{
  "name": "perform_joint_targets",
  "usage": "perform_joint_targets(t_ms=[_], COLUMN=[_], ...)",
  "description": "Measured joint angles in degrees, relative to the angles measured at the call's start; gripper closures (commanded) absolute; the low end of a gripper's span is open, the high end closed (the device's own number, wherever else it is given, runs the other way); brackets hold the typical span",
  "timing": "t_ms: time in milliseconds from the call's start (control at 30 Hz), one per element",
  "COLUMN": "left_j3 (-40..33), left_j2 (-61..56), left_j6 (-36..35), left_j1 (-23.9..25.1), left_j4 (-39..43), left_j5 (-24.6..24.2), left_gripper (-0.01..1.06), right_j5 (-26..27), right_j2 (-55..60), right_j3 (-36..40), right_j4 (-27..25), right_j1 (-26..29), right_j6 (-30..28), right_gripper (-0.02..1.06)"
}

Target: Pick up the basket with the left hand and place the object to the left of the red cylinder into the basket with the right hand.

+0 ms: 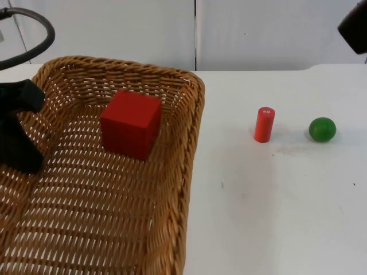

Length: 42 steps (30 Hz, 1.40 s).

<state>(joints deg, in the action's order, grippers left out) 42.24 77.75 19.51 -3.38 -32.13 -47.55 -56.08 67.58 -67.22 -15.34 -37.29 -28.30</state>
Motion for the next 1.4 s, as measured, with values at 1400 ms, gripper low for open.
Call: perform_joint_targets(t_ms=[1400], left_j3=[14.97], left_j2=[38.57], left_j6=[23.17], left_j1=[9.34], left_j4=[-14.23], left_j5=[8.12], left_gripper=[1.05], right_j5=[0.02], right_j2=[0.00], right_j3=[0.00], right_j4=[-1.06], right_j1=[0.00], right_j6=[0.26], right_gripper=[0.26])
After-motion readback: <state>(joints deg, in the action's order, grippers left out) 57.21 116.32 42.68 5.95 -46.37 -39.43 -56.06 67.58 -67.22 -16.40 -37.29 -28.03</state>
